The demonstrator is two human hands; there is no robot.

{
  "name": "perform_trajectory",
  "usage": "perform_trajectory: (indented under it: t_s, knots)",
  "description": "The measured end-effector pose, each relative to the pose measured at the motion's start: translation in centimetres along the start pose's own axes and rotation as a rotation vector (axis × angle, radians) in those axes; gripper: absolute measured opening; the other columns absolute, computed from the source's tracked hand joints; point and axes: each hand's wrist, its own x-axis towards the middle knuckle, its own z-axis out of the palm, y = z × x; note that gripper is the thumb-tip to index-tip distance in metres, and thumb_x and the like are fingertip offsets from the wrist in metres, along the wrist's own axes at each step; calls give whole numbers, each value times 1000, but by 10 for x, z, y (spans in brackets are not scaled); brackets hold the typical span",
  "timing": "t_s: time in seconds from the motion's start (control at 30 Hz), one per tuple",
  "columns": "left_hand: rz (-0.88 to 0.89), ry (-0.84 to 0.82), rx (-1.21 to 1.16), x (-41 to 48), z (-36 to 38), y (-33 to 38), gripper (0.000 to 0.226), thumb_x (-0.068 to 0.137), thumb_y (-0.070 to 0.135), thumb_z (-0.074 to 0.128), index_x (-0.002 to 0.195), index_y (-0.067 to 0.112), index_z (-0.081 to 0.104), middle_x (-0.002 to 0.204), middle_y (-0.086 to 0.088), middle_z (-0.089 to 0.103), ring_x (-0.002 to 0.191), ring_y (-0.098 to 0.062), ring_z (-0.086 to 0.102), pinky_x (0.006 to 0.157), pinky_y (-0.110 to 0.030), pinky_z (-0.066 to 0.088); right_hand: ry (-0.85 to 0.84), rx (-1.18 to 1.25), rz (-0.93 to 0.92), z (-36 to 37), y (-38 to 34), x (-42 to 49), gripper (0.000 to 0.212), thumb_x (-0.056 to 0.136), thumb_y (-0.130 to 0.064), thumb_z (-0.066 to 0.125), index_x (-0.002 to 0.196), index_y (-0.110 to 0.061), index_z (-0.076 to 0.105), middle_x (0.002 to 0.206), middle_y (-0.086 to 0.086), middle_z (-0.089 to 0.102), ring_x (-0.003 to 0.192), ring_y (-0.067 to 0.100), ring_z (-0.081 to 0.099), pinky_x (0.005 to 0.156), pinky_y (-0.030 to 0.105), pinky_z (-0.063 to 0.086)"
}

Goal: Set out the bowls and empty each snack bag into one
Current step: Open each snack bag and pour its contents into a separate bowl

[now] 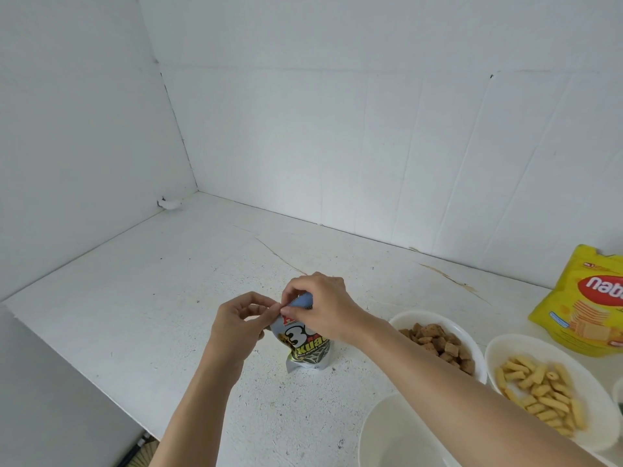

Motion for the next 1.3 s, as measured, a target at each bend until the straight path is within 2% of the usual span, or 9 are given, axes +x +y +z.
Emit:
perform_trajectory:
  t_s: [0.1, 0.3, 0.53, 0.67, 0.8, 0.93, 1.07, 1.3]
  knots:
    - [7, -45, 51, -2, -1, 1, 10, 90, 19, 78, 80, 16, 76, 87, -15, 75, 76, -23, 58, 72, -37, 45, 8, -10, 11, 1, 1, 0, 6, 92, -35, 71, 90, -30, 67, 93, -15, 71, 105, 8, 55, 103, 44, 27]
    - [-21, -114, 65, -10, -11, 5, 10, 85, 14, 81, 90, 5, 77, 84, -17, 77, 64, -11, 58, 69, -32, 44, 43, 29, -20, 0, 0, -5, 6, 89, -36, 75, 89, -30, 72, 90, -16, 74, 99, 4, 60, 103, 47, 33]
    - [2, -89, 67, -10, -10, 7, 9, 86, 9, 79, 89, 1, 75, 81, -16, 78, 69, -16, 62, 70, -30, 48, -27, -24, -7, -2, -3, -5, 4, 93, -36, 69, 93, -32, 67, 90, -18, 69, 106, 8, 47, 98, 45, 26]
    - [-44, -167, 122, -7, -10, 11, 9, 92, 9, 74, 92, 0, 76, 80, -12, 77, 66, -10, 63, 67, -24, 49, -98, -133, 7, 0, -5, -7, 5, 100, -33, 58, 95, -32, 60, 102, -16, 66, 115, 11, 44, 105, 47, 22]
    - [-92, -314, 167, -8, -10, 16, 20, 99, 18, 65, 101, 2, 76, 96, -13, 79, 80, -12, 69, 75, -27, 48, -93, -87, 32, -1, -4, -9, 10, 101, -33, 55, 92, -35, 56, 106, -10, 66, 118, 8, 41, 108, 45, 18]
    - [-84, -210, 38, -9, -3, 15, 8, 92, 6, 72, 97, 1, 75, 91, -22, 77, 68, -14, 65, 71, -30, 46, -97, -82, 21, -5, 0, -11, 7, 100, -34, 57, 95, -33, 62, 105, -9, 67, 116, 9, 43, 109, 47, 21]
    - [-73, -137, -32, -8, 4, 9, 8, 90, 6, 74, 92, -1, 71, 82, -20, 75, 65, -13, 62, 70, -28, 48, -106, -145, 10, -13, 3, -10, 14, 99, -38, 60, 98, -26, 67, 101, -8, 65, 111, 11, 46, 105, 45, 25]
    - [-101, -202, -28, -6, 2, 11, 15, 87, 9, 77, 95, -2, 73, 92, -24, 76, 72, -17, 62, 69, -25, 51, -60, -107, 12, -9, 3, -14, 10, 97, -31, 62, 87, -32, 62, 93, -9, 68, 110, 10, 45, 99, 45, 24]
